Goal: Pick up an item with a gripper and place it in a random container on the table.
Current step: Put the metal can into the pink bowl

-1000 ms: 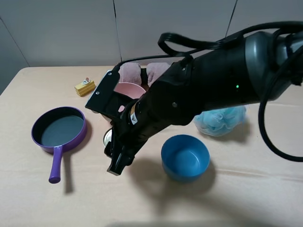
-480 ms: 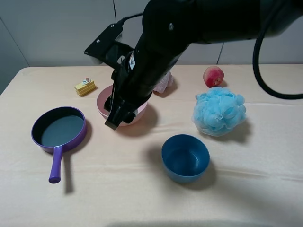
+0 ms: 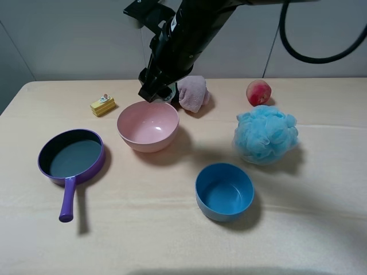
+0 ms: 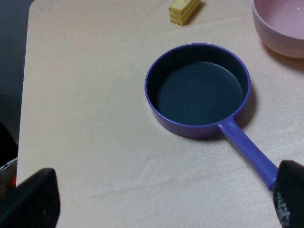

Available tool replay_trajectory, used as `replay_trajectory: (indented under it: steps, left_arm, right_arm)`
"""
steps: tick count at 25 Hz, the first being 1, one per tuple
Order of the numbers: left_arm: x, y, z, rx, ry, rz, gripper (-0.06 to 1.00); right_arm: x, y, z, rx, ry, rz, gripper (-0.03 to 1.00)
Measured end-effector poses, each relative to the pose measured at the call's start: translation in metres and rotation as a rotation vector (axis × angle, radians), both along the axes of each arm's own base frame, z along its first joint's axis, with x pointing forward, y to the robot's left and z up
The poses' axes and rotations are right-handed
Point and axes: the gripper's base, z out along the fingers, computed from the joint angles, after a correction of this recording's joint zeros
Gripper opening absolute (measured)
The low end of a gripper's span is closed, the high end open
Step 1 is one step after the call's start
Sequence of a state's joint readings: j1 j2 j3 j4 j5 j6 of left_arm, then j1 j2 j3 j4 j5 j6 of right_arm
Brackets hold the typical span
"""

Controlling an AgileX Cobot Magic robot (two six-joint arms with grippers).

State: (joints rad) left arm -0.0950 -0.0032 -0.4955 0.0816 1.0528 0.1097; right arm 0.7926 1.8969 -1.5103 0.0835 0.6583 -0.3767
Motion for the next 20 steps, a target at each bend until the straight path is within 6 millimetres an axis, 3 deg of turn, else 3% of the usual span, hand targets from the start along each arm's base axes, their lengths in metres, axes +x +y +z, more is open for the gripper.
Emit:
replay_trajectory:
  steps: [3,7,20]
  left_arm:
    - [0.0,0.0,0.0,0.0,0.0,0.0,0.9]
    - [0.0,0.0,0.0,0.0,0.0,0.0,0.9]
    - [0.0,0.0,0.0,0.0,0.0,0.0,0.9]
  right_arm:
    - [0.02,0.013,-0.001,0.029,-0.007,-0.002,0.49]
    - [0.031,0.024,-0.006,0.042,-0.012,-0.001,0.49]
    - [0.047,0.04,-0.076,0.029,0.069,0.015,0.49]
